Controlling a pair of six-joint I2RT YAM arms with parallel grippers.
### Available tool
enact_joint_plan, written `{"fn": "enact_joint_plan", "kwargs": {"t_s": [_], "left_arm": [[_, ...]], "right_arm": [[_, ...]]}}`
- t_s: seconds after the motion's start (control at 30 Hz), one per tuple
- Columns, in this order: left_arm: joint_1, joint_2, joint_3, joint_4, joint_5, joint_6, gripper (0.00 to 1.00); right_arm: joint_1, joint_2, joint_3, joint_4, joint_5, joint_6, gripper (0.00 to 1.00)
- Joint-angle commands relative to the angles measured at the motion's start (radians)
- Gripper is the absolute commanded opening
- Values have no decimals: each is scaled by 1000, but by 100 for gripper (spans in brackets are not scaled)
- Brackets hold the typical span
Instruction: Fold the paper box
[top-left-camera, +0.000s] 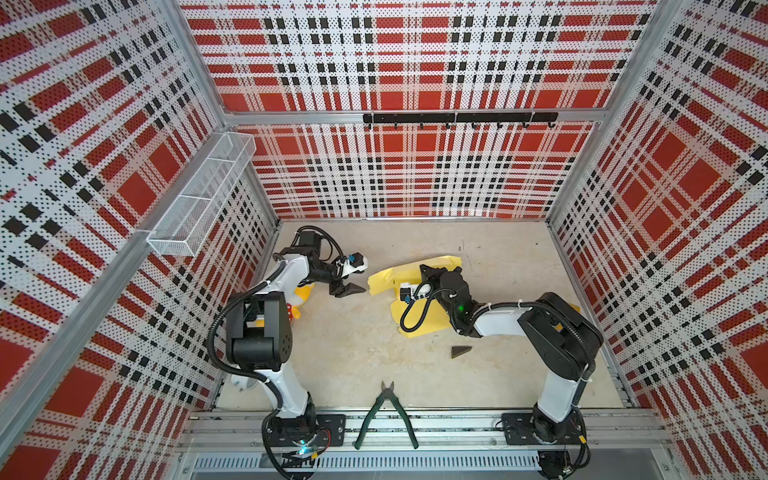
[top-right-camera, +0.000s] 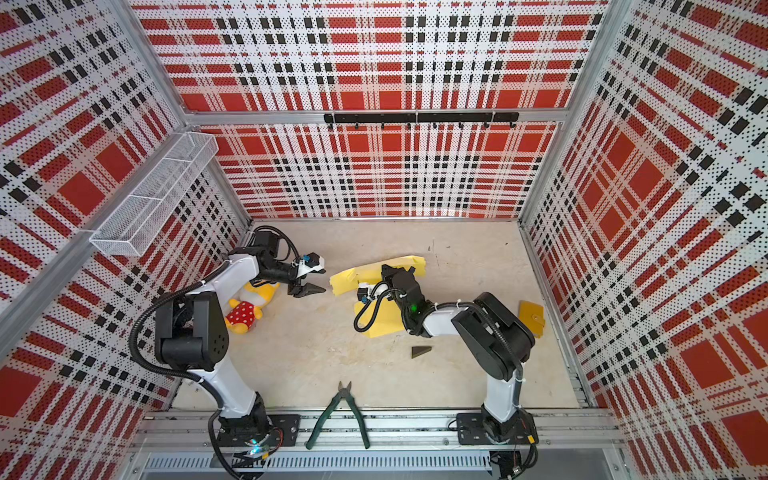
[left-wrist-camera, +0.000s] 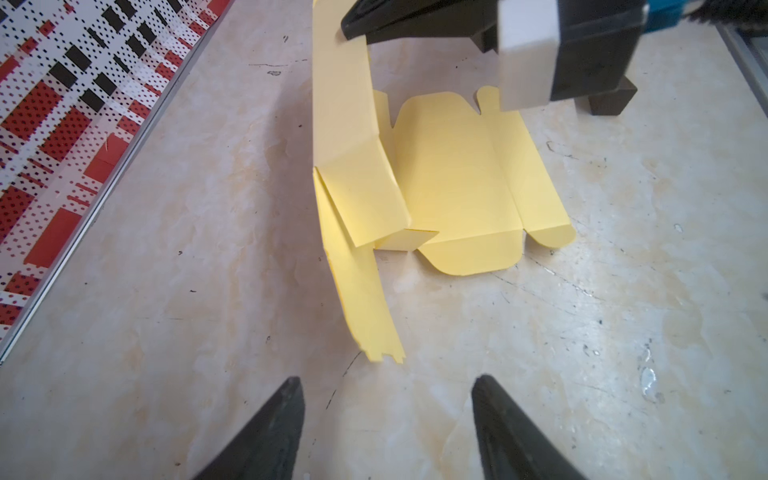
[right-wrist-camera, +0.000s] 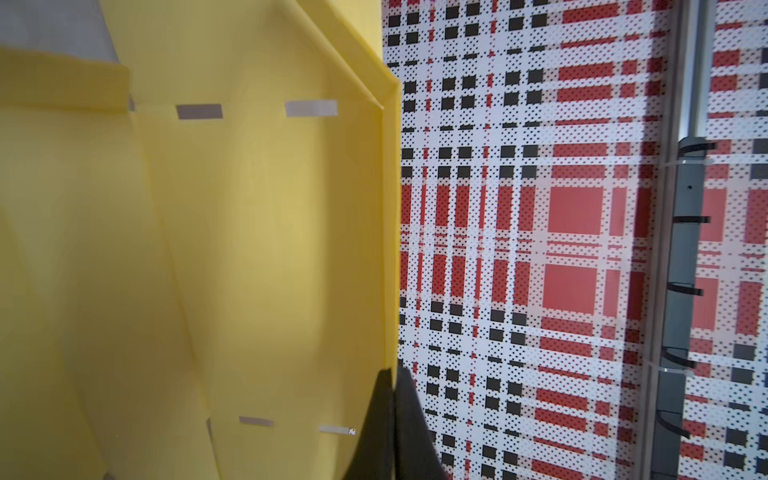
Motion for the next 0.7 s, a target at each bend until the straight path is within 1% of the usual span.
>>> {"fn": "enact_joint_plan", "kwargs": {"t_s": [0.0,0.13,0.23,0.3,0.4,0.5,0.57,0.6,0.67], "left_arm": [[-22,38,64,-81,-32,179,68],[-53,64,106,-150,-93,273,65],[-61,67,105,-150,-117,294,63],[-57,70,118,-150,-139,292,63],[-46,77,131,-140,-133,249,62],[-66,78,95,-86,-180,211,62],[-91,65,46,-8,-223,179,62],[-100,54,18,52,-238,142,62],[-111,42,-17,133,-250,89,61]], "right_arm": [[21,14,-25,211,0,-86,0],[43,114,-17,376,58,-135,0],[68,192,-12,532,94,-186,0],[85,221,-20,587,107,-200,0],[96,241,-40,601,128,-205,0],[100,233,-54,602,147,-203,0],[103,223,-65,602,151,-204,0],[104,218,-69,602,152,-205,0],[108,215,-79,601,151,-204,0]]}}
